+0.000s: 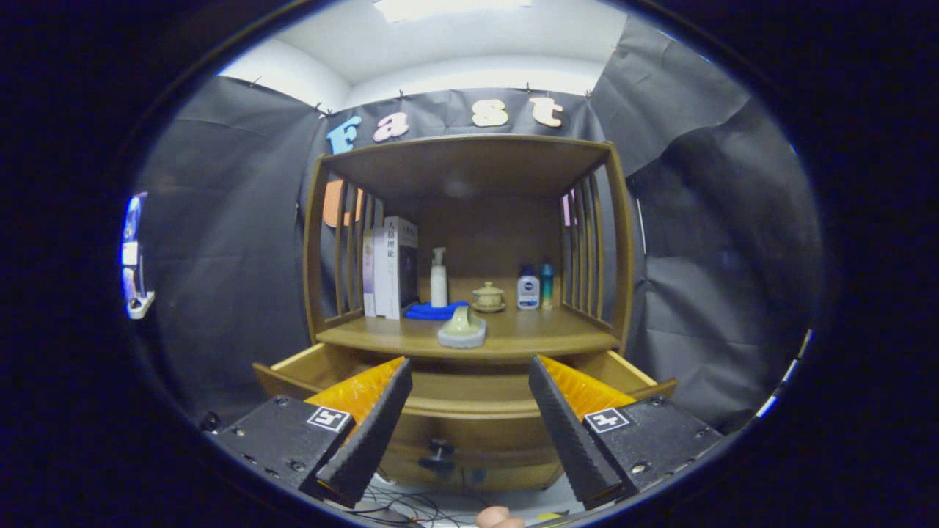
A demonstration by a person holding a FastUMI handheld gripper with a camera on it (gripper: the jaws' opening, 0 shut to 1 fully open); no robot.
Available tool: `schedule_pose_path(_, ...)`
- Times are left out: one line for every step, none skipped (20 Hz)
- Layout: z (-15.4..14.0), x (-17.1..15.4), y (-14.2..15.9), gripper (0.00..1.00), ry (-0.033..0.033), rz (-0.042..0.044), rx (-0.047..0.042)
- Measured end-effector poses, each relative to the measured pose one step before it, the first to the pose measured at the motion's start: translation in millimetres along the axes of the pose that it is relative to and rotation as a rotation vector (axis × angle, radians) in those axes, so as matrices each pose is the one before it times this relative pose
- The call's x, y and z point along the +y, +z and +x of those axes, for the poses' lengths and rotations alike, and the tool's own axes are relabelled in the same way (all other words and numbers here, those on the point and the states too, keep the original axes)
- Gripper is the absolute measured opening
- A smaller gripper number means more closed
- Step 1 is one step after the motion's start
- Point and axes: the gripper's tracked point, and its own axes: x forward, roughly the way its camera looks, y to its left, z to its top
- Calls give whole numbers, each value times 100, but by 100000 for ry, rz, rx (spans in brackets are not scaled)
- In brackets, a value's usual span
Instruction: Pull open the drawer, take out the items inside it, and place them on the countertop above the cabinet.
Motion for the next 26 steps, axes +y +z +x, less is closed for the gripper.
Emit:
schedule_pose_path(-290, 20, -1282, 100, -143, -523, 1894)
schedule_pose_path(-349, 23, -1241, 100, -60, 110, 1830)
schedule_pose_path(-36, 195, -1253, 100, 469, 18, 2183)
schedule_pose_path(-60, 380, -1092, 100, 943, 331, 1620)
schedule_pose_path(191, 450, -1056, 100, 979, 493, 2008)
schedule_pose_path(254, 642, -729, 100, 1301, 471, 1877)
schedule_pose_path(378, 551, -744, 100, 642, 421, 1962)
schedule_pose_path(310, 317, -834, 100, 652, 243, 2236)
schedule_pose_path(346, 375, -819, 100, 469, 82, 1623)
schedule_pose_path(404, 183, -503, 100, -132, -69, 1047)
schedule_pose_path(493, -18, -210, 100, -680, -331, 300)
schedule_pose_path(390, -30, -77, 100, -1298, -822, -120)
schedule_pose_path(438, -52, -43, 100, -2031, -1308, -622)
schedule_pose_path(340, -32, 135, 100, -1720, -1731, -836)
schedule_pose_path(314, 234, 79, 100, -766, -1576, -1061)
schedule_pose_path(304, 355, 233, 100, -384, -1215, -1333)
schedule_pose_path(252, 241, 311, 100, -767, -1106, -1522)
schedule_pose_path(336, 58, 202, 100, -1185, -1195, -1052)
schedule_pose_path(196, -4, -82, 100, -1486, -972, -596)
schedule_pose_path(224, 96, -72, 100, -1065, -721, -305)
schedule_pose_path(353, 147, -77, 100, -1254, -587, -131)
schedule_pose_path(146, -134, 1, 100, -1474, -411, -428)
schedule_pose_path(386, -117, -64, 100, -952, -16, -524)
schedule_pose_path(435, 149, -234, 100, -429, 210, 1033)
schedule_pose_path(535, 116, -688, 100, 71, 1036, 2173)
schedule_pose_path(-385, 217, -12, 100, 838, 2301, -1168)
